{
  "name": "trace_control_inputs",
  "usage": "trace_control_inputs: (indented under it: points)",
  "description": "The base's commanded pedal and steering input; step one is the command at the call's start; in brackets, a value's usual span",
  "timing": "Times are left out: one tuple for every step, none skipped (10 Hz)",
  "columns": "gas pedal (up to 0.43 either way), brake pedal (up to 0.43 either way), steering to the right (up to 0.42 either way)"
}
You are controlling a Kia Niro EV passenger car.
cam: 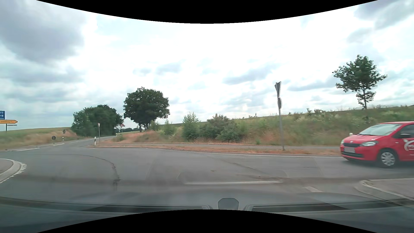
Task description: Follow the waypoints while adhering to traffic rules and regulations
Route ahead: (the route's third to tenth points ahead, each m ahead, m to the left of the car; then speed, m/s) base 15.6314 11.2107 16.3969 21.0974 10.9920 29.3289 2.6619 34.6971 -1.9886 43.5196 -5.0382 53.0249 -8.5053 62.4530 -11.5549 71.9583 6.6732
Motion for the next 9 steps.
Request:
trace_control_inputs:
  points:
    - [0.169,0.0,-0.262]
    - [0.169,0.0,-0.26]
    - [0.169,0.0,-0.255]
    - [0.169,0.0,-0.244]
    - [0.169,0.0,-0.234]
    - [0.169,0.0,-0.231]
    - [0.169,0.0,-0.233]
    - [0.169,0.0,-0.244]
    - [0.169,0.0,-0.258]
